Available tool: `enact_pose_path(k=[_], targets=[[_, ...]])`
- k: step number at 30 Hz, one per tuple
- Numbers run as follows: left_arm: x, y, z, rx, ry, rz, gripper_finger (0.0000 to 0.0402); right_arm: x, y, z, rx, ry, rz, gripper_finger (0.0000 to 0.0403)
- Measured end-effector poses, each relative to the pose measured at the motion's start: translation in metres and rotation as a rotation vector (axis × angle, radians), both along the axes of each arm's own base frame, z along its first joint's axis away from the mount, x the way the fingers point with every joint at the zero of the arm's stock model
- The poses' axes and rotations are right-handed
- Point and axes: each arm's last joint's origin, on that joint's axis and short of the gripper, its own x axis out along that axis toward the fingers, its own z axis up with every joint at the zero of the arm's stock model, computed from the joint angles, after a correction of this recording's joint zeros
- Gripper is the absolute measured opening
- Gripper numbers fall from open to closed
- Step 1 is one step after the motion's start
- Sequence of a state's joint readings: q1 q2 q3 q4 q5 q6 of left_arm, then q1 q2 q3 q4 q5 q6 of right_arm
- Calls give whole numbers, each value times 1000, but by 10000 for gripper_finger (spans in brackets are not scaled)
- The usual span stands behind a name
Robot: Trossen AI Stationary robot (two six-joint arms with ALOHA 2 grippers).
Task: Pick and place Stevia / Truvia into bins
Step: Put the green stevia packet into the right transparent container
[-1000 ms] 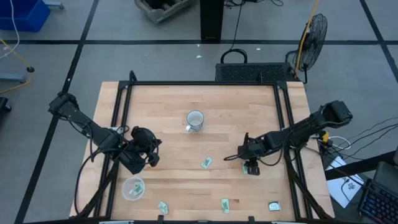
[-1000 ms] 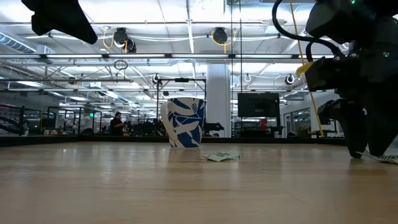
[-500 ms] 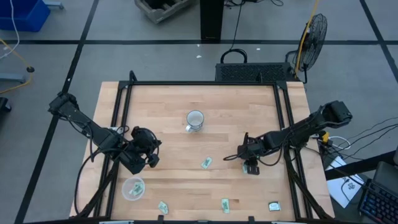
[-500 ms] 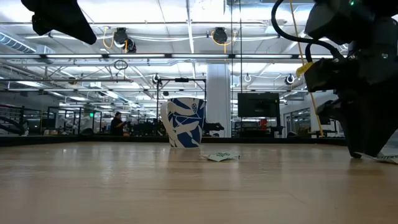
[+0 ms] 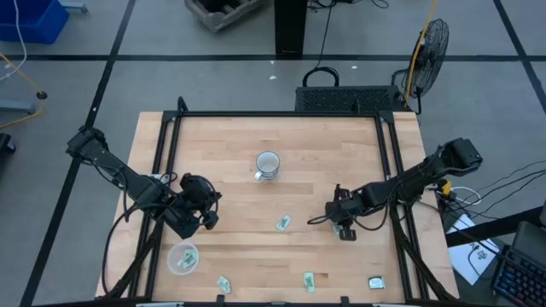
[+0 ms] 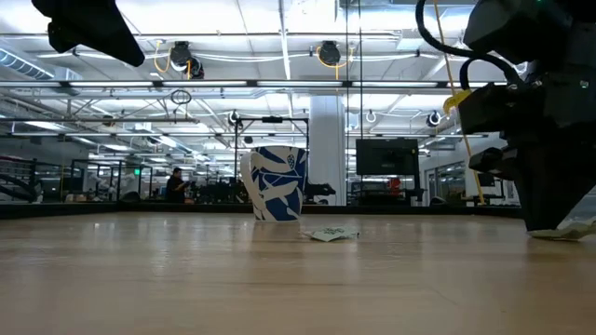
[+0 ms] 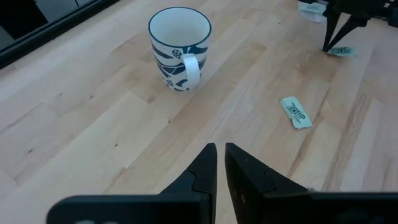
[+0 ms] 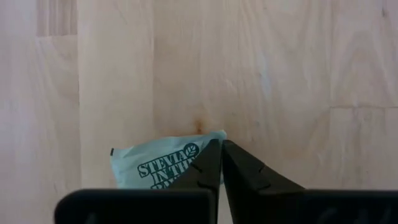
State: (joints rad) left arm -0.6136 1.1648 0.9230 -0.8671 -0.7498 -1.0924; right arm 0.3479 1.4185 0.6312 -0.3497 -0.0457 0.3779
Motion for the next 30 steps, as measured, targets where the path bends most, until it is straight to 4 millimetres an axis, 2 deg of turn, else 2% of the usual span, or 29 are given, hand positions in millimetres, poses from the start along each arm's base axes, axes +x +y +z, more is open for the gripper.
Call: enact_pose_path(k=[7, 17, 24, 30], targets=[[0, 0, 0, 0, 0, 0, 37, 0, 3, 5, -55, -77, -4, 1], [0, 0, 0, 2, -1, 1, 37, -6, -1, 29, -95, -200, -48, 0], [0, 0, 0, 2, -1, 1, 37, -21, -7, 40, -108, -160, -63, 0], [0, 0, 0, 7, 1, -3, 37, -21, -6, 41, -60, -155, -100, 0]])
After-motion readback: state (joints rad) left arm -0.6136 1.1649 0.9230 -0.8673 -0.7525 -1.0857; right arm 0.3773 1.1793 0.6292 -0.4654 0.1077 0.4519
